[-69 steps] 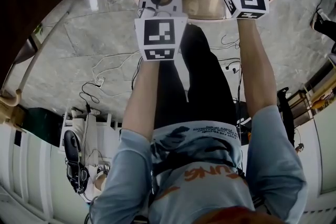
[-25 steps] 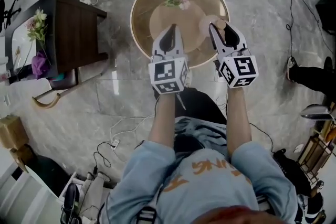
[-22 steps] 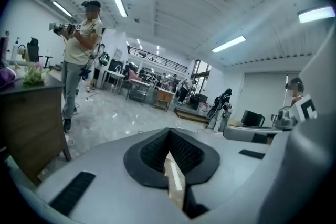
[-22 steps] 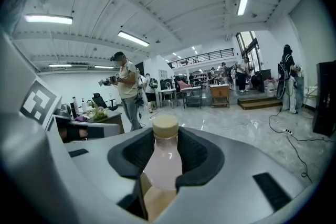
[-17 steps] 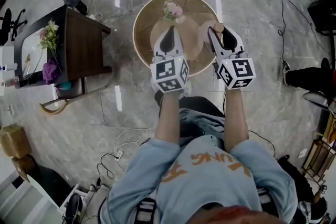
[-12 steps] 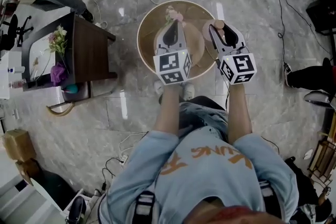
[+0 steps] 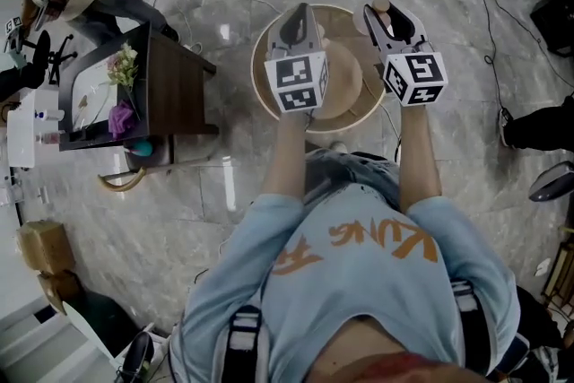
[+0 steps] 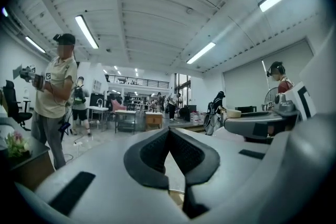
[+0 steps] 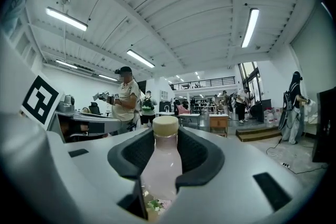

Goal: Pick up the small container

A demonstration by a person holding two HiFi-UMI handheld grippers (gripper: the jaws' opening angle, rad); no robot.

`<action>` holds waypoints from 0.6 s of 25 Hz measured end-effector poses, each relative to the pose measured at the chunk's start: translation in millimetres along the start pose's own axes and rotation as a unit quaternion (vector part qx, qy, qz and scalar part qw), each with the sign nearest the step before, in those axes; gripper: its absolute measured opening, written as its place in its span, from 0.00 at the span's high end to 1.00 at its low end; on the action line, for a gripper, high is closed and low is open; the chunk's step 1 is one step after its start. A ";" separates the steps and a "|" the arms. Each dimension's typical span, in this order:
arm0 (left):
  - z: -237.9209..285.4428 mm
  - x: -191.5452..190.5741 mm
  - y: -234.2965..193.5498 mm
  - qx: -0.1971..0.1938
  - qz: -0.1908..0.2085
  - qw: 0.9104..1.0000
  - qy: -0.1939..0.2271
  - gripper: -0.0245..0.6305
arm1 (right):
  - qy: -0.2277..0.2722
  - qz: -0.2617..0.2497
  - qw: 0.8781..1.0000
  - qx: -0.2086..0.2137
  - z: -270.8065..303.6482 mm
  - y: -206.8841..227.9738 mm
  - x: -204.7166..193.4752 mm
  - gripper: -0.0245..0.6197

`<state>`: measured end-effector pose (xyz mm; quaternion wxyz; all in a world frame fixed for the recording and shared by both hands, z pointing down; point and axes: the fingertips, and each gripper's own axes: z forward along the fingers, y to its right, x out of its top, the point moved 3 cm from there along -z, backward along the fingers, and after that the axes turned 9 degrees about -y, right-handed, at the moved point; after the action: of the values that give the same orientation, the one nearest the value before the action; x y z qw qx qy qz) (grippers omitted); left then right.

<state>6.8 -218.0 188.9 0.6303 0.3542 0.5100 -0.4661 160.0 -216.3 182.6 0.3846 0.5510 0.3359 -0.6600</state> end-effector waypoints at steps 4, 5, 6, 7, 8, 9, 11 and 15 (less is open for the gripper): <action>-8.1 14.2 -11.4 0.012 0.012 1.000 0.012 0.93 | 0.014 -0.007 1.000 0.012 5.5 -10.6 15.3 0.73; -10.6 16.6 -13.3 0.015 0.013 1.000 0.015 0.93 | 0.017 -0.007 1.000 0.016 6.2 -13.2 17.5 0.73; -12.7 19.0 -14.6 0.017 0.014 1.000 0.017 0.93 | 0.021 -0.007 1.000 0.020 6.6 -15.3 19.5 0.73; -14.4 20.8 -15.2 0.018 0.015 1.000 0.020 0.93 | 0.023 -0.008 0.999 0.022 6.8 -16.9 21.0 0.73; -15.8 22.0 -15.5 0.019 0.015 0.999 0.021 0.93 | 0.024 -0.009 0.999 0.023 6.6 -18.4 21.8 0.73; -17.2 22.4 -15.7 0.020 0.014 0.999 0.022 0.93 | 0.024 -0.010 0.999 0.024 6.3 -19.7 22.1 0.73; -20.2 21.5 -15.5 0.021 0.013 0.999 0.023 0.93 | 0.024 -0.010 0.999 0.025 4.8 -21.2 21.4 0.73; -23.8 17.7 -15.2 0.023 0.014 0.999 0.022 0.93 | 0.024 -0.010 0.999 0.025 2.7 -22.1 18.4 0.73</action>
<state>-14.3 -204.9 166.7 0.6173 0.3854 0.5079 -0.4609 137.6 -210.6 165.3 0.3563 0.5731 0.3342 -0.6580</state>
